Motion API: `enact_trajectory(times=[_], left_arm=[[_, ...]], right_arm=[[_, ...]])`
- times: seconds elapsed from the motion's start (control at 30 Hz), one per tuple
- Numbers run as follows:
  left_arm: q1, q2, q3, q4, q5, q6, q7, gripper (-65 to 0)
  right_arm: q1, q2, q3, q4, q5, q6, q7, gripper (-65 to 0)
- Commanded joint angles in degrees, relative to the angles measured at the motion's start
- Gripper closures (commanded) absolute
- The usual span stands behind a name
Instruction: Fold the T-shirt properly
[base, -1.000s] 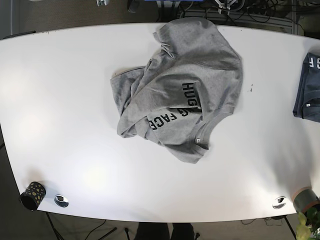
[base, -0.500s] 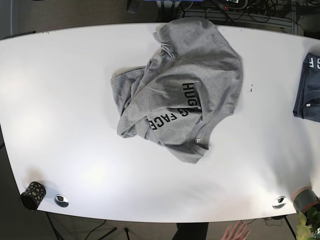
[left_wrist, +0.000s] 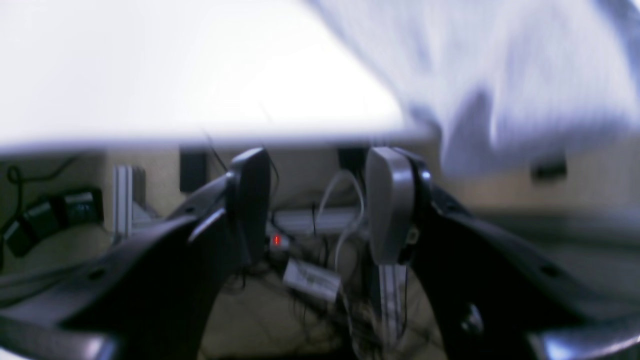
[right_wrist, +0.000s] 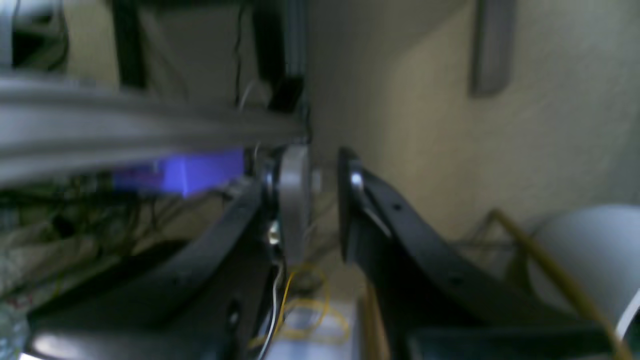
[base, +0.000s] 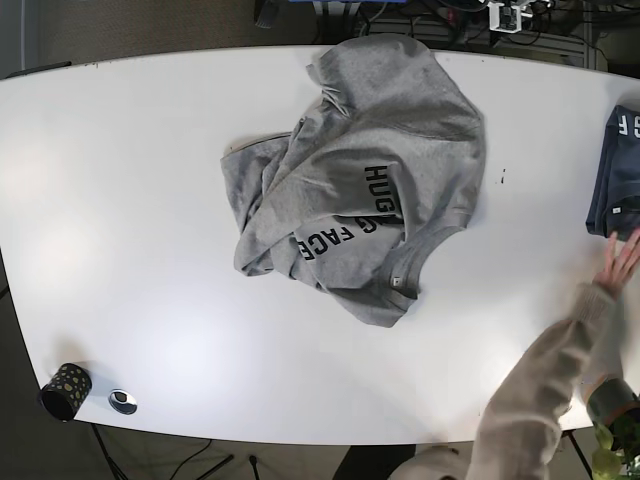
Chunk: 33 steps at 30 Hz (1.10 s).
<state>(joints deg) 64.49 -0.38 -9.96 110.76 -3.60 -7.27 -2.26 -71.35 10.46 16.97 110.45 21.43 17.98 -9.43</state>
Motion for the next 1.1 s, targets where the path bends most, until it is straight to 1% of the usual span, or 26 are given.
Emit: enact_trajectory(times=[0.0, 0.2, 0.4, 0.43, 0.5, 0.57, 0.6, 0.7, 0.77, 1.07], left_arm=[[-0.44, -0.10, -1.17, 2.25, -1.46, 0.28, -0.86, -28.3], [-6.77, 0.07, -2.57, 2.78, -1.81, 0.28, -0.86, -28.6], [-10.82, 0.25, -1.96, 2.78, -1.81, 0.28, -0.86, -28.9], [-11.17, 0.25, -1.52, 2.78, -1.81, 0.28, -0.86, -29.6], [-11.96, 0.25, -0.99, 2.78, -1.81, 0.37, -0.86, -33.6], [-12.49, 0.34, -0.99, 2.69, -1.81, 0.37, -0.86, -37.5], [-12.58, 0.34, -0.99, 2.69, -1.81, 0.45, -0.86, -38.8], [-12.75, 0.25, -1.17, 2.43, -1.81, 0.45, -0.86, -39.3], [-12.75, -0.01, -1.17, 2.43, -1.72, 0.45, -0.86, -39.3], [-14.60, 0.16, -1.08, 2.43, -1.72, 0.37, -0.86, -39.2]], right_arm=[[-0.43, 0.40, 0.92, 2.47, 0.85, 0.44, 0.95, -9.4], [6.78, 0.49, 1.45, 3.96, 0.85, 0.44, 0.95, -9.4], [16.19, 0.49, 1.18, 3.88, 0.68, 0.44, 0.95, -10.0], [17.33, 0.31, 1.18, 3.88, 0.85, 0.44, 0.95, -10.1], [20.67, 0.13, 1.09, 3.88, 0.59, 0.44, 0.86, -10.9], [23.31, 0.13, 1.01, 3.88, 0.50, 0.44, 0.86, -15.2], [24.98, 0.13, 1.01, 3.88, 0.59, 0.44, 0.86, -19.3], [29.11, 0.22, 0.92, 3.88, 0.85, 0.44, 0.60, -29.2], [31.92, 0.40, 0.92, 3.88, 0.85, 0.44, -1.25, -31.9], [54.08, 0.40, 0.83, 3.52, 0.94, 0.44, -22.09, -32.5]])
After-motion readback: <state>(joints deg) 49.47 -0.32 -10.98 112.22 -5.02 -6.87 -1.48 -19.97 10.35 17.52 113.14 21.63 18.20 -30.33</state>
